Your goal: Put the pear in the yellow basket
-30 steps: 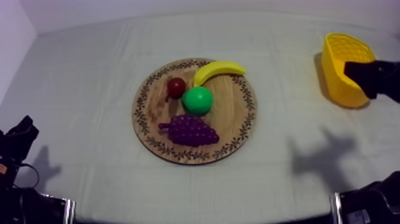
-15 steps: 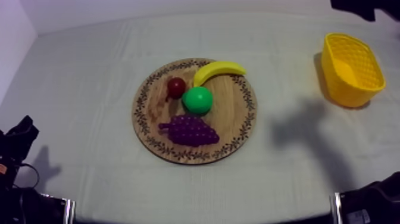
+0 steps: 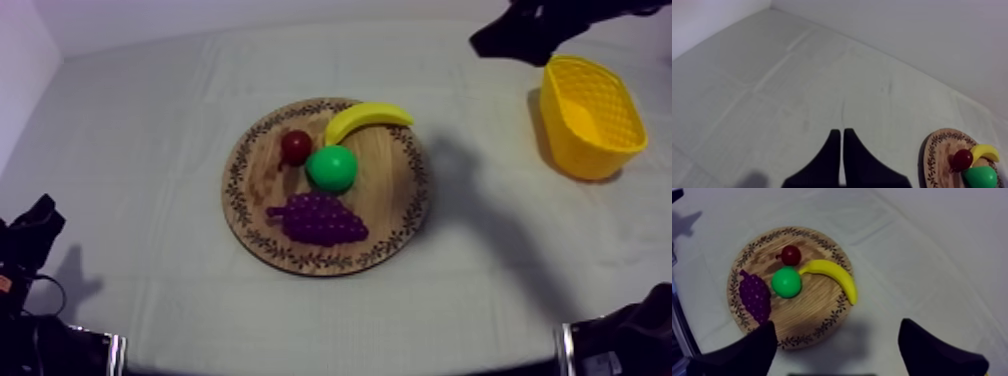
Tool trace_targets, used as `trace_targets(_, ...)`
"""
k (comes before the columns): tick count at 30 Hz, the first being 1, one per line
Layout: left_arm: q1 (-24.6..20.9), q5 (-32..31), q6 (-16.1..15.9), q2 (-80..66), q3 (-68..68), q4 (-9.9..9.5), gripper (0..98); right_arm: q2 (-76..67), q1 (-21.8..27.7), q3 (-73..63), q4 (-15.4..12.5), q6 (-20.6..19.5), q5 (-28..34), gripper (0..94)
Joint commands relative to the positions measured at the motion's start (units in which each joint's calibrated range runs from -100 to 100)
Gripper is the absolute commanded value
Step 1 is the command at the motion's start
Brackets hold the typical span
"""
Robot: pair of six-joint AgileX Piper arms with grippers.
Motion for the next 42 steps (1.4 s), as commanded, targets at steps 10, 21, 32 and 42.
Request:
trace_targets(10, 0.0, 0.0, 0.0, 0.0, 0.0, -0.02, 0.1, 12.9, -5.8, 0.1, -0.9, 4.6, -1.6, 90.5)
trace_targets(21, 0.0, 0.0, 0.0, 0.0, 0.0, -0.02, 0.1, 28.6, -10.9, -3.4, -0.1, 5.0, -6.6, 90.2)
trace_targets(32, 0.0, 0.0, 0.0, 0.0, 0.0, -0.02, 0.1, 39.2, -12.5, -8.4, -0.3, 6.4, -9.7, 88.6)
trace_targets(42, 0.0, 0.0, 0.0, 0.0, 0.0, -0.02, 0.1, 45.4, -12.5, -13.2, 0.0, 6.4, -11.1, 88.9)
